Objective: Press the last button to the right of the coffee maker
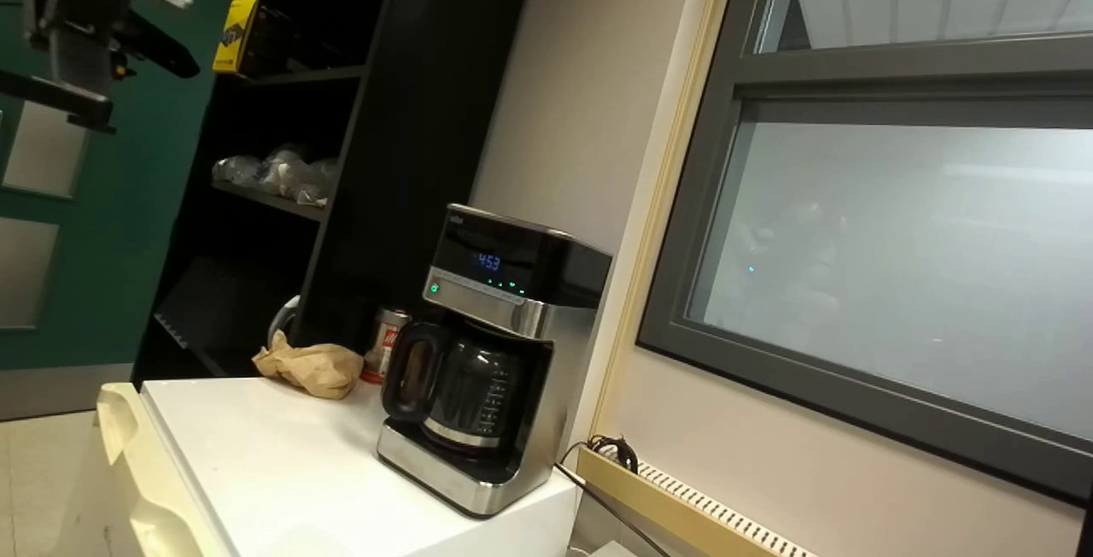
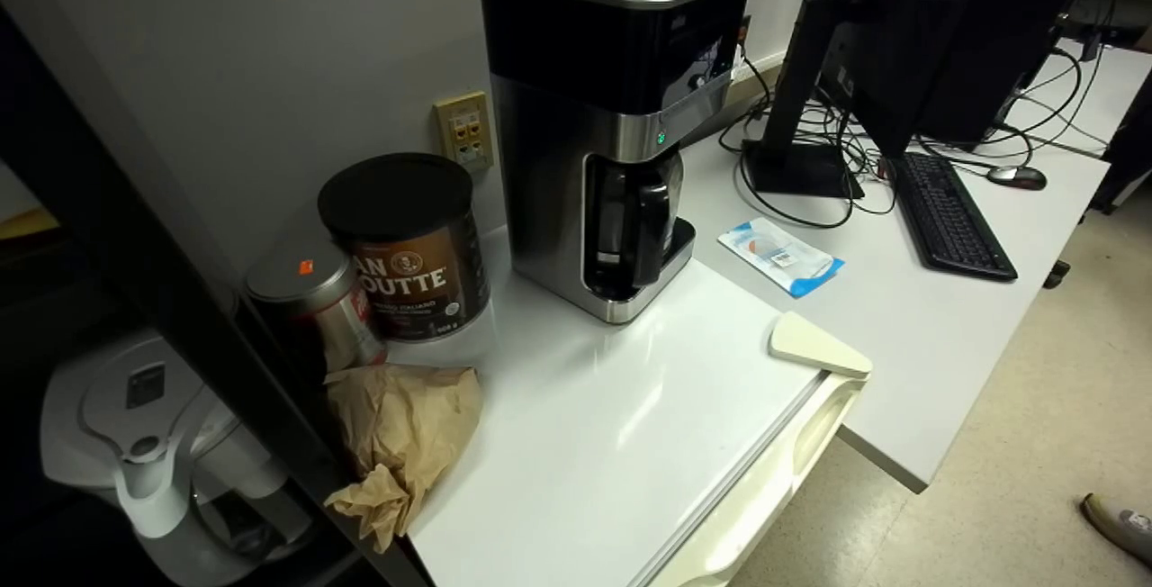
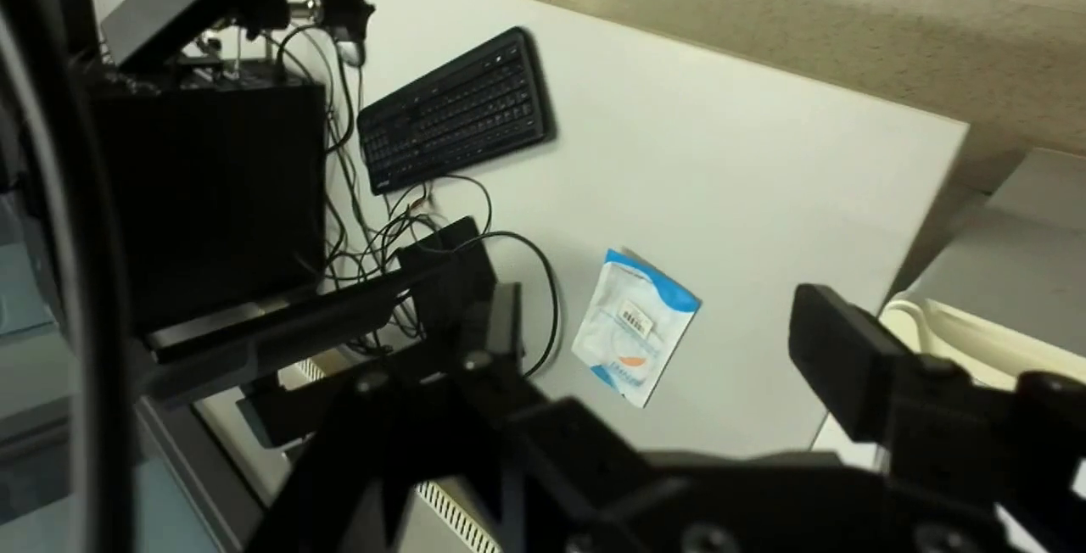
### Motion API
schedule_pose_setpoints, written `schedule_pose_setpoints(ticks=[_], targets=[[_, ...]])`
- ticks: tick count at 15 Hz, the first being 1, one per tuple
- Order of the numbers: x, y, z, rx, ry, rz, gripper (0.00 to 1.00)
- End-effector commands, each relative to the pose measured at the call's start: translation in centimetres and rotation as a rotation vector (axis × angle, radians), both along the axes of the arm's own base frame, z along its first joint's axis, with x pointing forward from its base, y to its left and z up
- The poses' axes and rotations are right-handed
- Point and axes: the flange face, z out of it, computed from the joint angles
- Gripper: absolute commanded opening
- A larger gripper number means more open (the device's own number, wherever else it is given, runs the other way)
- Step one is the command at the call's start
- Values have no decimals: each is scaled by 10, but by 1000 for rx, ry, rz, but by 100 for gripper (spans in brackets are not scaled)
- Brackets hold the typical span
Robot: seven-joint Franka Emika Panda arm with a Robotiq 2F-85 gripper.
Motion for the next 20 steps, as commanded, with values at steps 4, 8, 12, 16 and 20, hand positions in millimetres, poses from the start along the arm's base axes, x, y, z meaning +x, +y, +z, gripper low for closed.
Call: schedule_pose_setpoints(ticks=[4, 8, 12, 16, 20], targets=[[47, -18, -18, -105, -35, 255, 27], [74, -25, -28, -138, -69, 394, 0], [104, -28, -35, -130, -90, 485, 1], [134, -30, -45, -109, -90, 526, 1], [165, -32, -54, -102, -83, 550, 2]])
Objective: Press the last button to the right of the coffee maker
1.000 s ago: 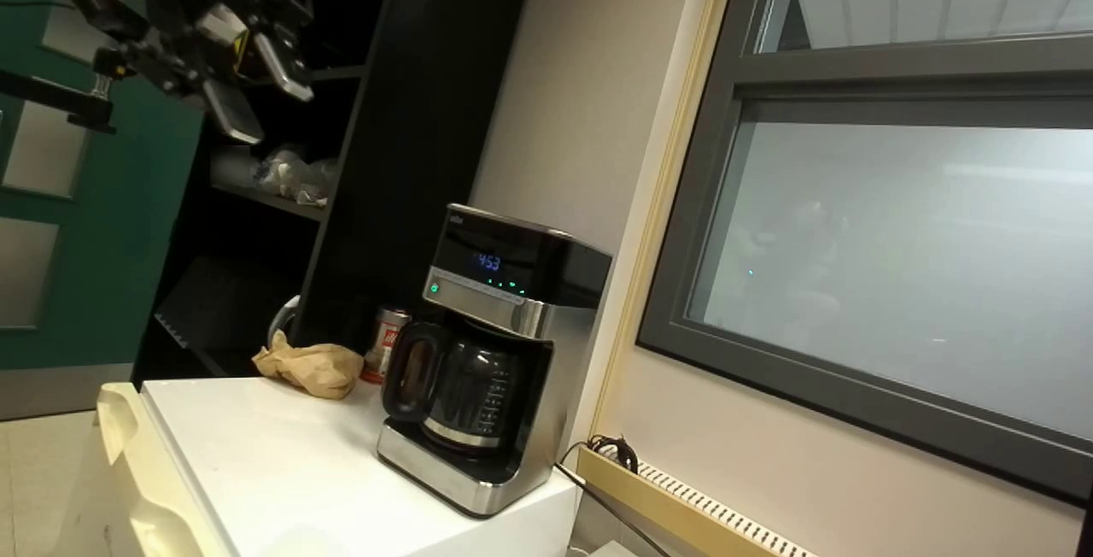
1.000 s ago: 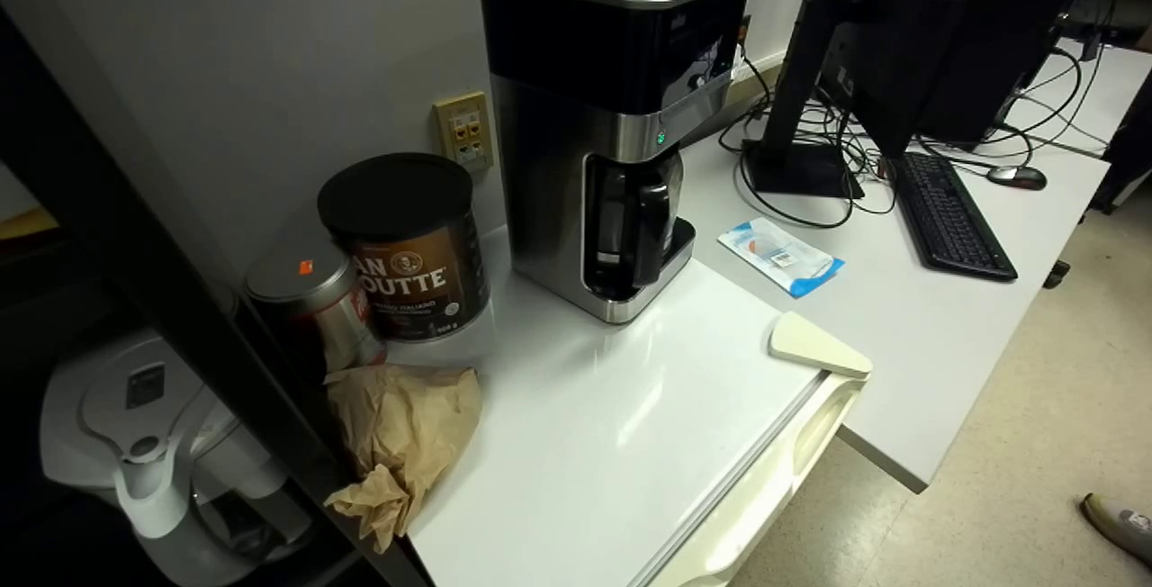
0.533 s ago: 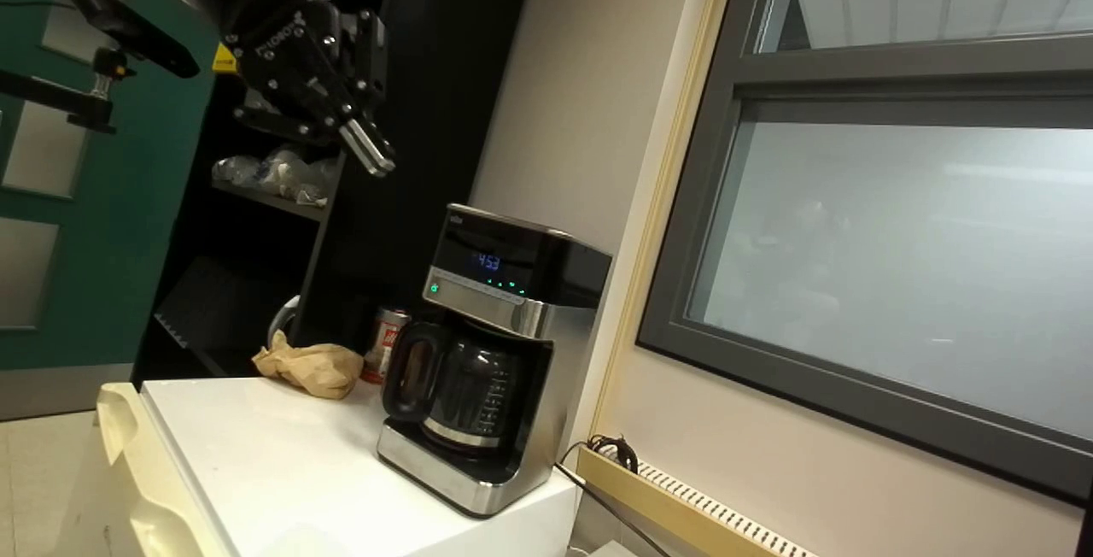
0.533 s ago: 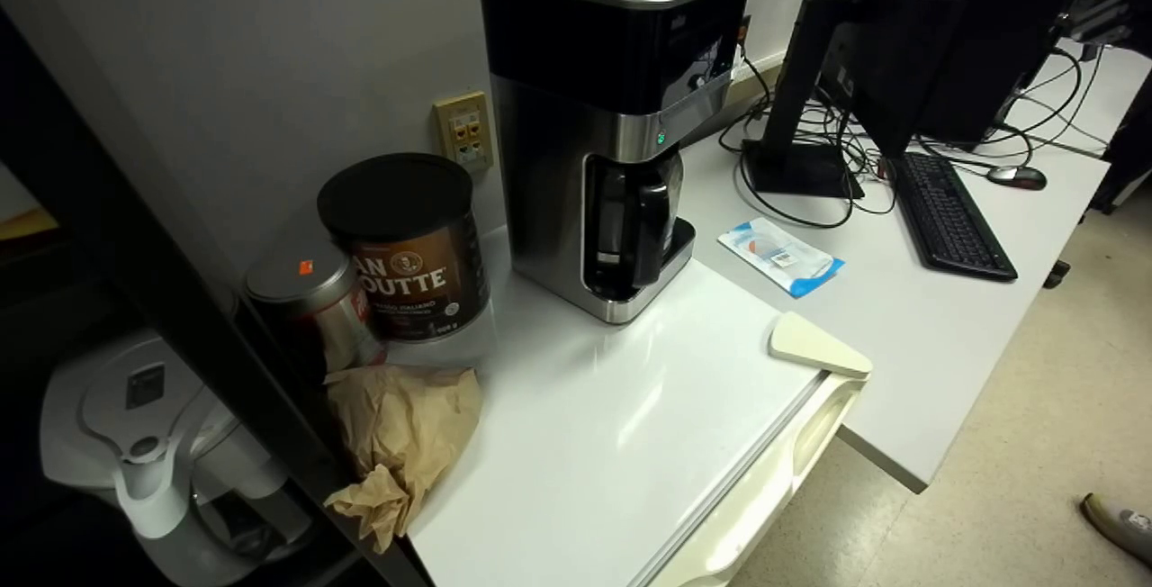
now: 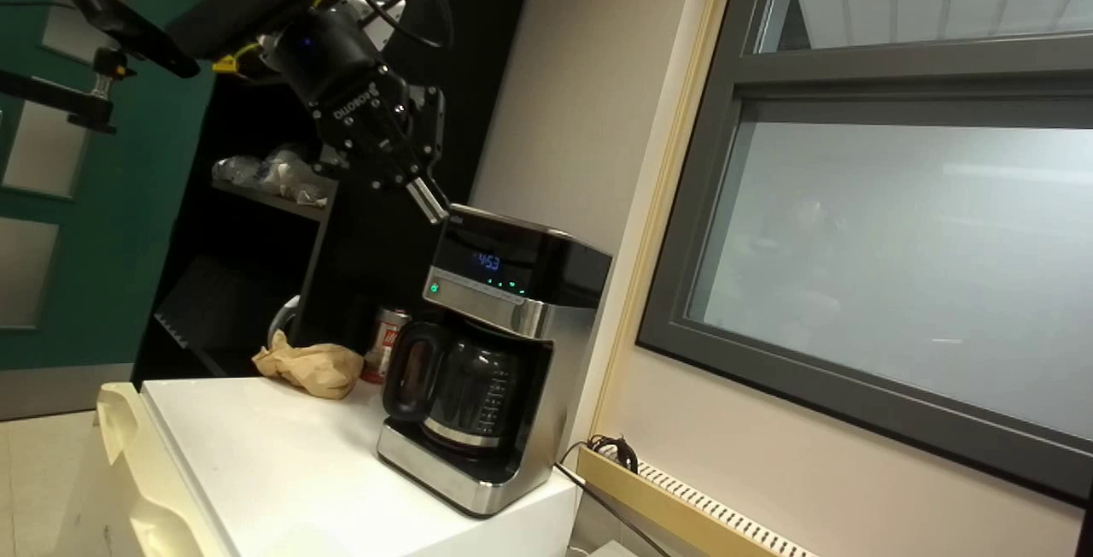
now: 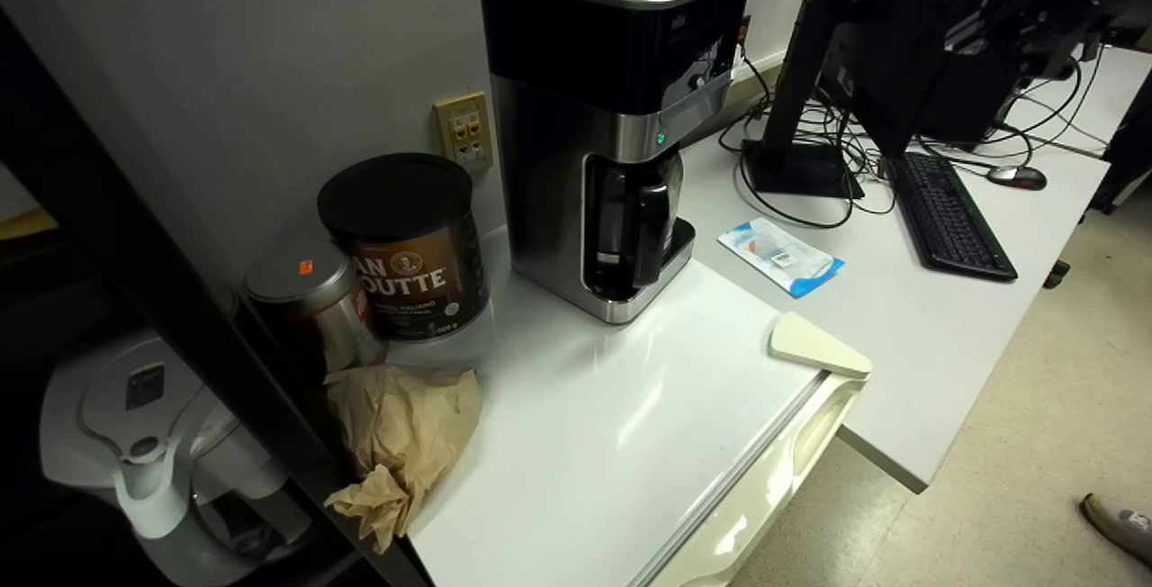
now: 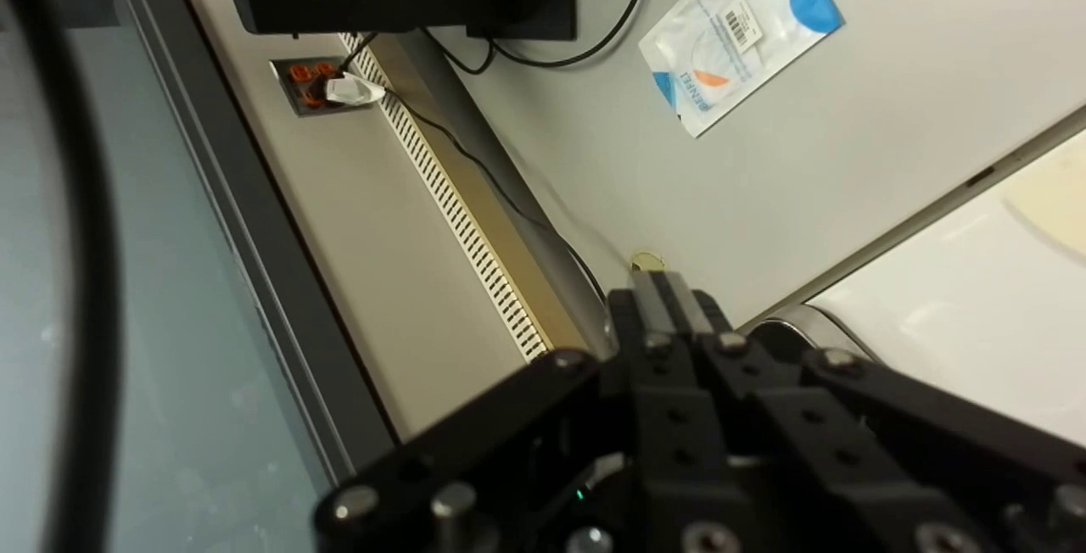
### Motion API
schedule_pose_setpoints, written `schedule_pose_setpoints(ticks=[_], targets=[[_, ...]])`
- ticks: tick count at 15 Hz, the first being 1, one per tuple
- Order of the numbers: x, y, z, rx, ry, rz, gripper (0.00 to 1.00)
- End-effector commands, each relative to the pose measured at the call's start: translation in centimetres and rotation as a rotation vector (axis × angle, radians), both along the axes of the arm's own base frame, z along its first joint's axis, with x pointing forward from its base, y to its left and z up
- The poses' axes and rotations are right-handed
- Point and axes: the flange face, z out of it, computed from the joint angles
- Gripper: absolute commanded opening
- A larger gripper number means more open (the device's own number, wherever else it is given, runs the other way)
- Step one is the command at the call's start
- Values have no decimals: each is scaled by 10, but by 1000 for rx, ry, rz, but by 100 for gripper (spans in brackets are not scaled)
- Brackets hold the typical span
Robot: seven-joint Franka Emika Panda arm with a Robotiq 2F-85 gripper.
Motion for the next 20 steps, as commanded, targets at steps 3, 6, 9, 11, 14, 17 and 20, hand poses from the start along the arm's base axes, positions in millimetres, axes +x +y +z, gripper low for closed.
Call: schedule_pose_setpoints(ticks=[3, 6, 9, 11, 14, 17, 20], targets=[[50, 0, -14, -7, 16, 55, 2], [70, 0, -23, -8, 31, 63, 2], [87, 2, -32, -13, 48, 74, 2], [98, 4, -38, -16, 62, 81, 2], [114, 7, -46, -18, 79, 90, 2], [127, 10, -51, -15, 89, 95, 2], [141, 13, -53, -8, 94, 99, 2]])
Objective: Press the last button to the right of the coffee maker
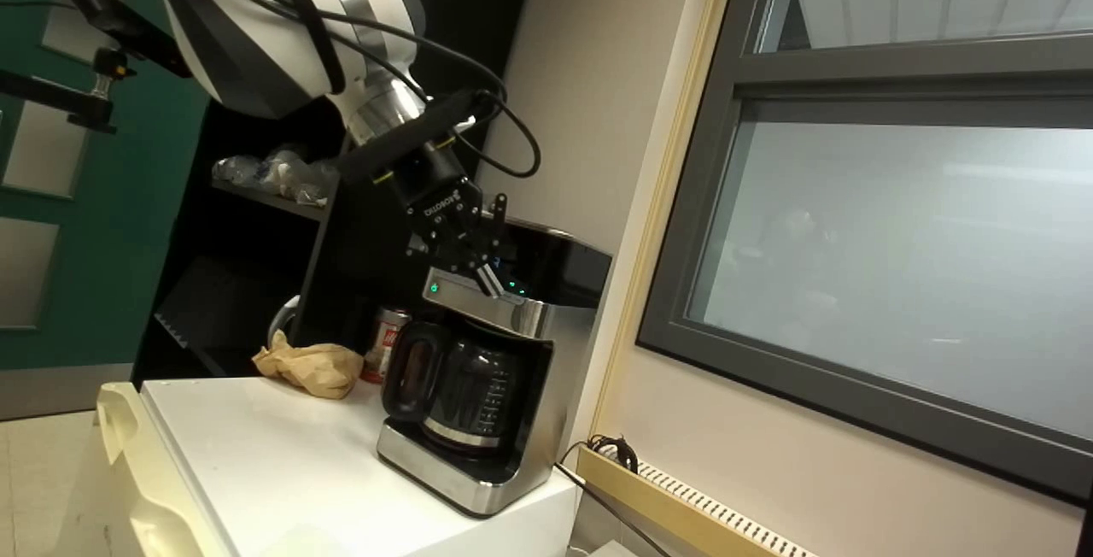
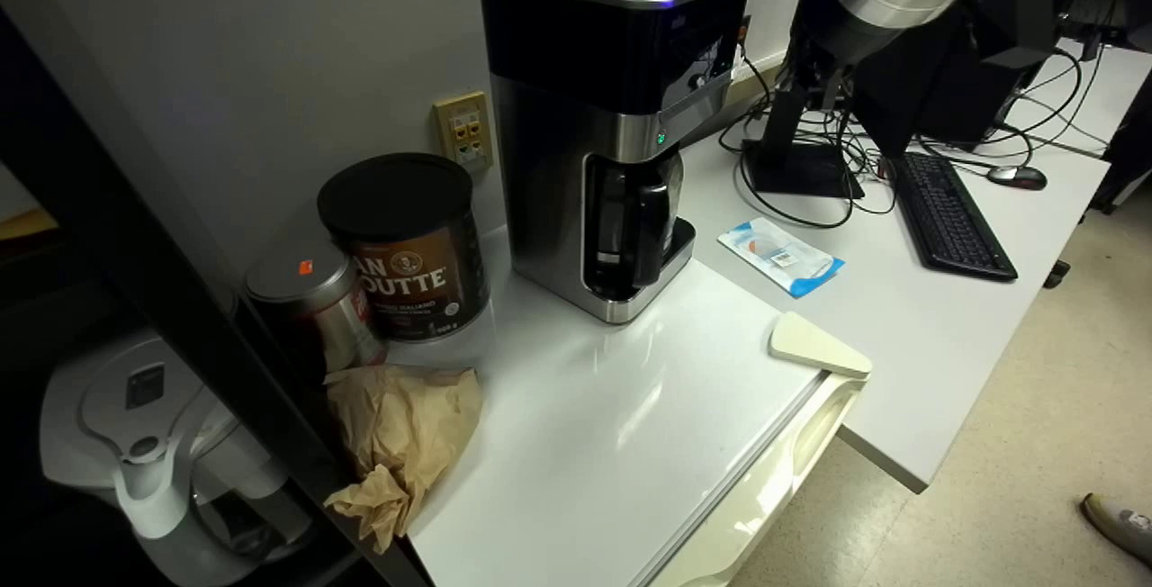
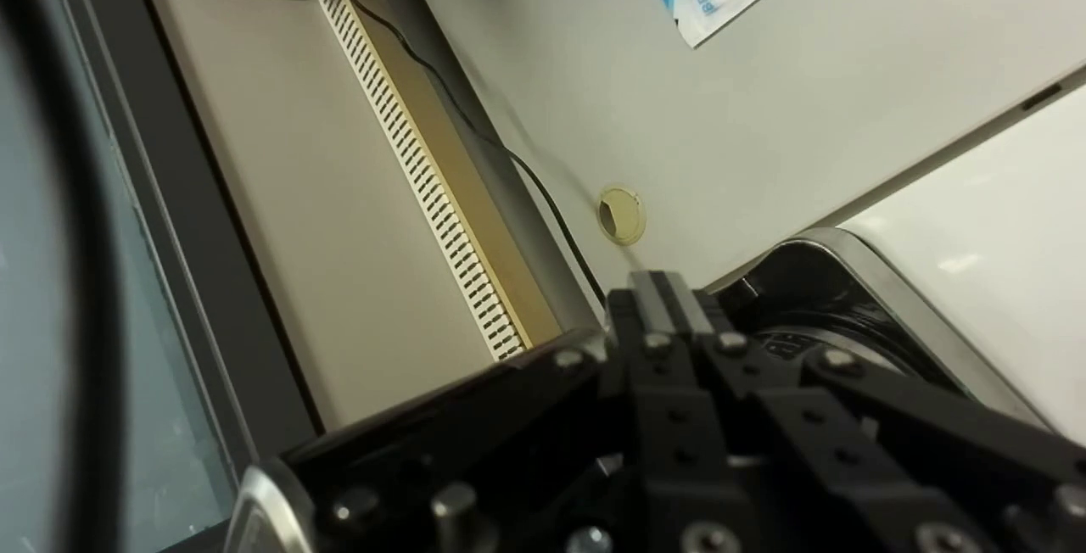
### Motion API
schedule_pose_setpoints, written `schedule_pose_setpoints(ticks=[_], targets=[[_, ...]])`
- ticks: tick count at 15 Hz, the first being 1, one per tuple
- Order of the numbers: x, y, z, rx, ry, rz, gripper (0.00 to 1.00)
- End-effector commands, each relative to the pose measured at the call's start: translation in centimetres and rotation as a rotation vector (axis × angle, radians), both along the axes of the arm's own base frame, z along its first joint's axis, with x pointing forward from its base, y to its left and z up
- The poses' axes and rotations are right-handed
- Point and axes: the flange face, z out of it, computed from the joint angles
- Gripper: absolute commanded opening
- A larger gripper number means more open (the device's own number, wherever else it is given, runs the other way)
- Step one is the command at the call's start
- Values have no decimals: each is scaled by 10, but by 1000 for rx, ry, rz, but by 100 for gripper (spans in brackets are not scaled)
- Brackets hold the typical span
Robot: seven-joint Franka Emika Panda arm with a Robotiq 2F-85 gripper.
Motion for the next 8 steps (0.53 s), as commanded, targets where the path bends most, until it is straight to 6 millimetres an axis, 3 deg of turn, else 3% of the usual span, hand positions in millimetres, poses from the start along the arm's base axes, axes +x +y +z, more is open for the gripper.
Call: schedule_pose_setpoints(ticks=[1, 8], targets=[[24, 5, -1, -2, 9, 15, 2], [46, 10, -9, 3, 17, 17, 2]])
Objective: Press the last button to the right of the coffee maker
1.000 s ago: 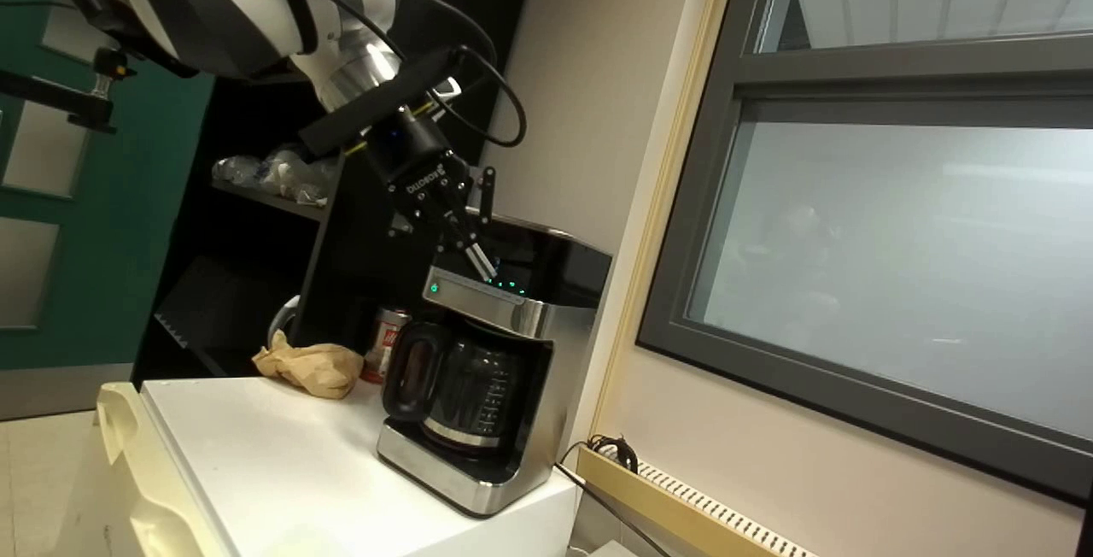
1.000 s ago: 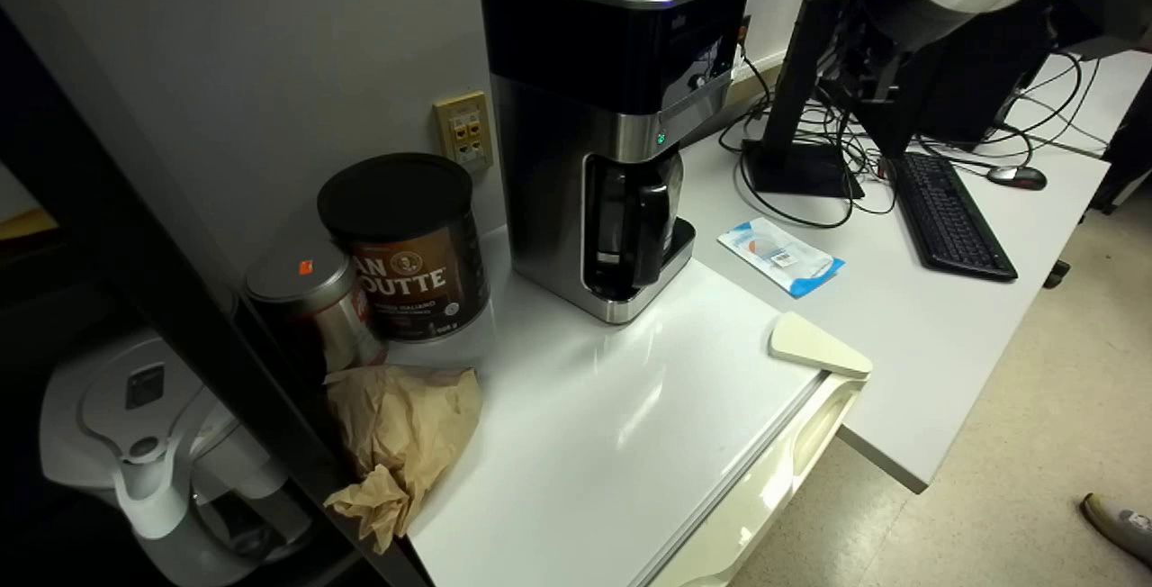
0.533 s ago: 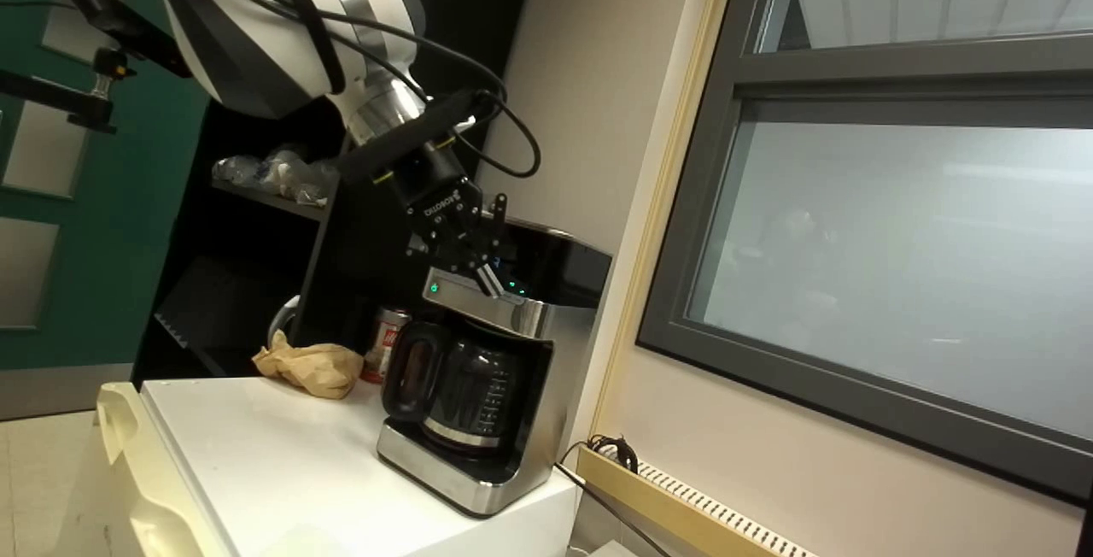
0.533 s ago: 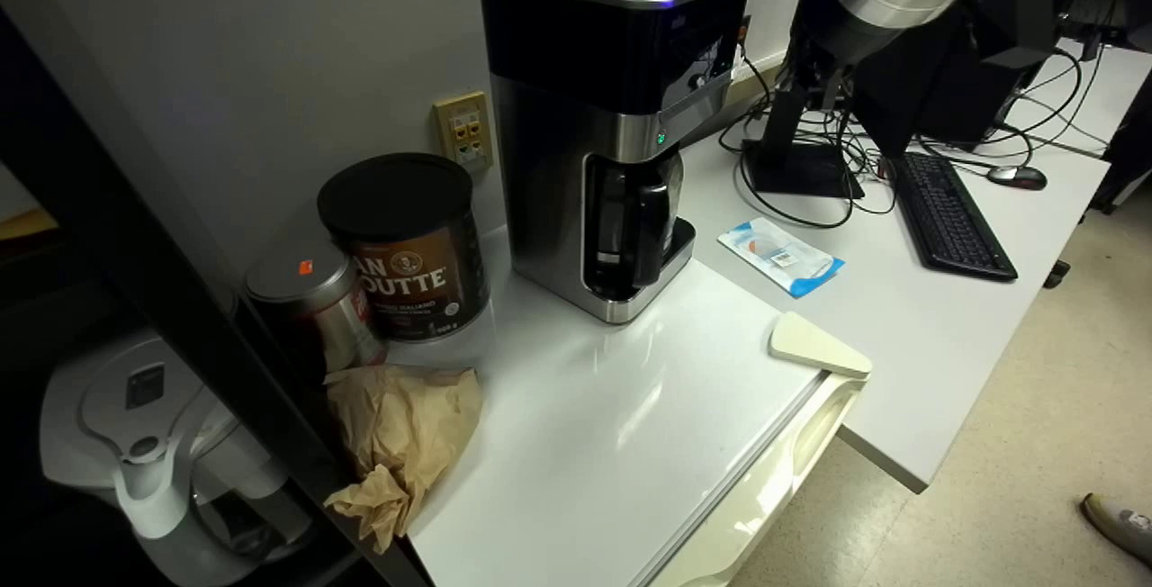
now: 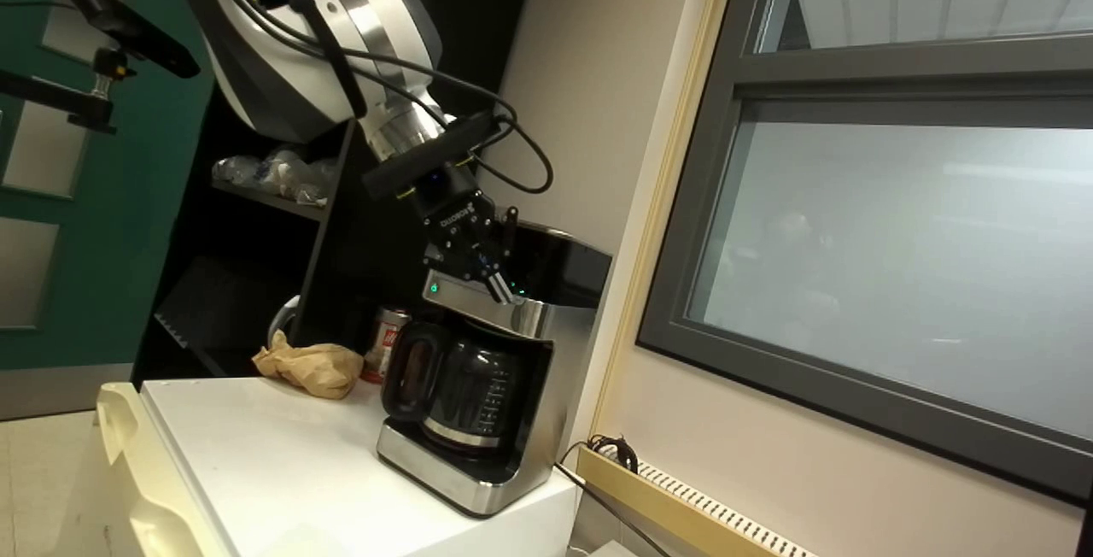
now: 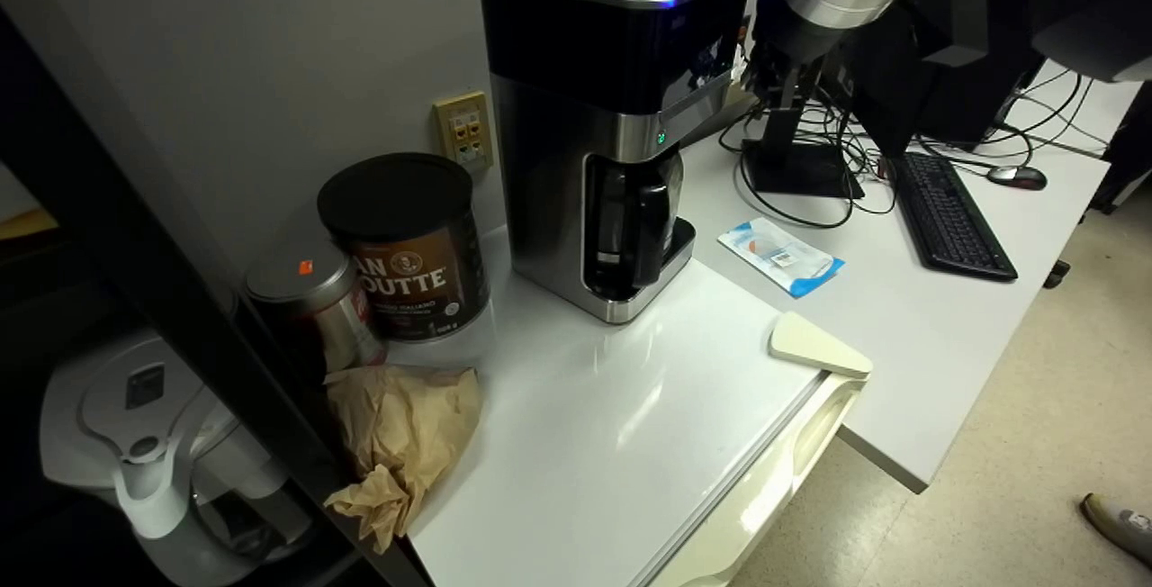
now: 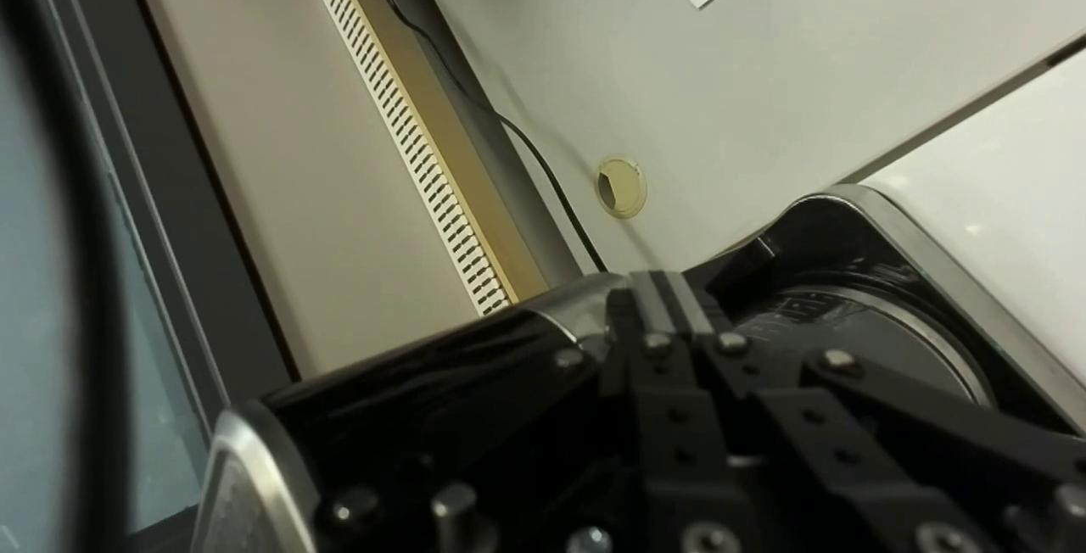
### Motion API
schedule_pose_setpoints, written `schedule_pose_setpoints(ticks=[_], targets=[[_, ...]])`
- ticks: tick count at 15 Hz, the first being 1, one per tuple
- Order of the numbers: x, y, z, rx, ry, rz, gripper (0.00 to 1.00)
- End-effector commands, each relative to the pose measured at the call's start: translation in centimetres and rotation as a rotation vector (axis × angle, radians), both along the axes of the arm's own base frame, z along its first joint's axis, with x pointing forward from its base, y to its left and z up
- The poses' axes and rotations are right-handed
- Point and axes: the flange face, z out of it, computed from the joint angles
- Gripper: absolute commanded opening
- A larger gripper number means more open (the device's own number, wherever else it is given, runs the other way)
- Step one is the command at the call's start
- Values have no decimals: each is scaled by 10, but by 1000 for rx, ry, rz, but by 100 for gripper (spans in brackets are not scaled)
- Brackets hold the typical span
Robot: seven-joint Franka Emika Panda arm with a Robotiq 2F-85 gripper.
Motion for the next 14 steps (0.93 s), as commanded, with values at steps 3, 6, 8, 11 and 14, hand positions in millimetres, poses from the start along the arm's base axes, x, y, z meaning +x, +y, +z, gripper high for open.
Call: schedule_pose_setpoints(ticks=[3, 6, 8, 11, 14], targets=[[21, 6, -10, -10, 16, 7, 2], [23, 10, -14, -15, 11, 19, 2], [22, 12, -12, -19, 5, 24, 2], [22, 12, -8, -20, -2, 25, 2], [19, 13, -3, -22, -10, 36, 2]])
